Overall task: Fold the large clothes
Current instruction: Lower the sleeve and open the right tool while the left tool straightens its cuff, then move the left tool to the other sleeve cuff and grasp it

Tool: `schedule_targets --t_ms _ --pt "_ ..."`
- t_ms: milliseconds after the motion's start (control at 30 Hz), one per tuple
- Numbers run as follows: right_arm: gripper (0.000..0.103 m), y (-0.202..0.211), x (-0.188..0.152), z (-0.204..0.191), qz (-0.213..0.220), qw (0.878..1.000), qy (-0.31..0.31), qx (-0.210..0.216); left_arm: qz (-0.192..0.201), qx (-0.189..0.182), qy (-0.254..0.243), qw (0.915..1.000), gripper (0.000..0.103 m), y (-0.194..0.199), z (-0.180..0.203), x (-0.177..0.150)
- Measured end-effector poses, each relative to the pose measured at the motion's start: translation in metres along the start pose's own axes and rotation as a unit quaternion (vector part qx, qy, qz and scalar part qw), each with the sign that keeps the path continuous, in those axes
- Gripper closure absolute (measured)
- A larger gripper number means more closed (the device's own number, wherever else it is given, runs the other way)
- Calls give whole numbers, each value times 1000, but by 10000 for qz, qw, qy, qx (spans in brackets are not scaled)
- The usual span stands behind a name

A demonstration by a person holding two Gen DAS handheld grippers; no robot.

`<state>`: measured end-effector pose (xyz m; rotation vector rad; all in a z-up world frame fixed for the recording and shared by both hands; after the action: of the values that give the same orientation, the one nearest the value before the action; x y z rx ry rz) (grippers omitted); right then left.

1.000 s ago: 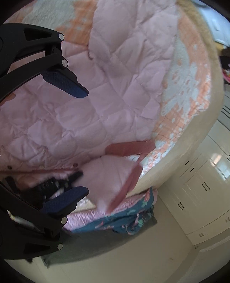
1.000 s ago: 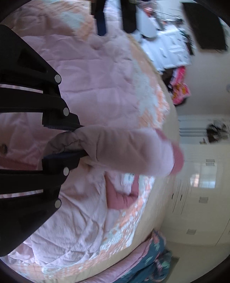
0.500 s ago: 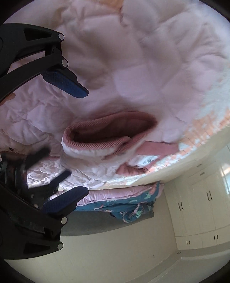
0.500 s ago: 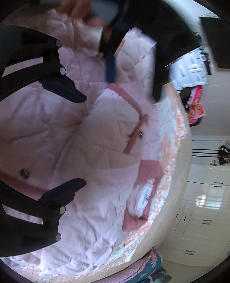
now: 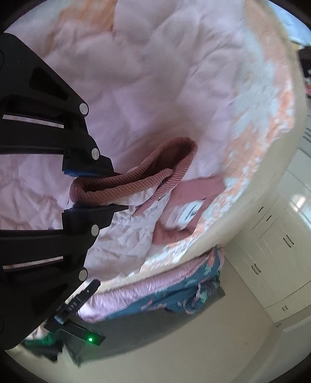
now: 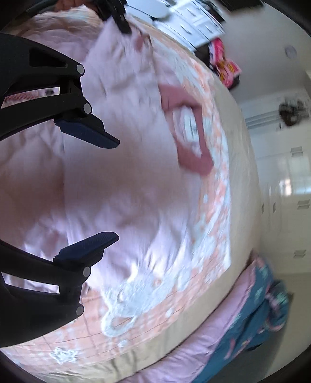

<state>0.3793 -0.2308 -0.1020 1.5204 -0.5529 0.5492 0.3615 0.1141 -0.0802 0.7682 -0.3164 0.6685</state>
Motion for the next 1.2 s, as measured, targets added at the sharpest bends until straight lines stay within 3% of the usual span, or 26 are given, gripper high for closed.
schedule_targets --t_ms 133,267,400,467,533,633,767,833,1200 --pt "33 -29 -14 10 -415 9990 37 -190 -284 401 226 9985 92 -10 -29 -9" --pt "32 -42 -24 7 -455 9986 60 -269 -448 546 333 9969 91 -22 -45 -16" --pt "30 -29 -22 0 -446 9987 -4 -243 -436 768 150 9960 82 -17 -42 -17" --pt "29 -14 -20 -7 -294 9996 -50 -3 -453 854 -49 9953 74 -8 -35 -16" --pt "25 -3 -19 -15 -188 9998 -15 52 -360 904 -215 9950 55 4 -27 -15" --pt "15 13 -20 -30 -57 9997 -13 247 -198 1019 -401 9938 41 22 -20 -13" --pt "9 29 -17 -51 65 9992 65 397 5 1349 -433 9899 26 46 -25 -9" --pt "9 37 -16 -63 109 9988 114 470 85 1535 -386 9874 10 56 -28 -6" --pt "5 71 -7 -152 351 9916 755 985 555 2188 391 9734 9 109 -78 4"
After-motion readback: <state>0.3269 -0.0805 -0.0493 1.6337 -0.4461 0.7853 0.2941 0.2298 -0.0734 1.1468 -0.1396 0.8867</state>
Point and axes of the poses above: each gripper's, at about its wrist camera, not at the fingertips, and y roughly against the way its jaws point, z to its right, x to its top, the point moved 5 cm from there along -y, roughly the way its jaws point, and after that the axes turned 8 degrees about -x, right-handed, at the moved point
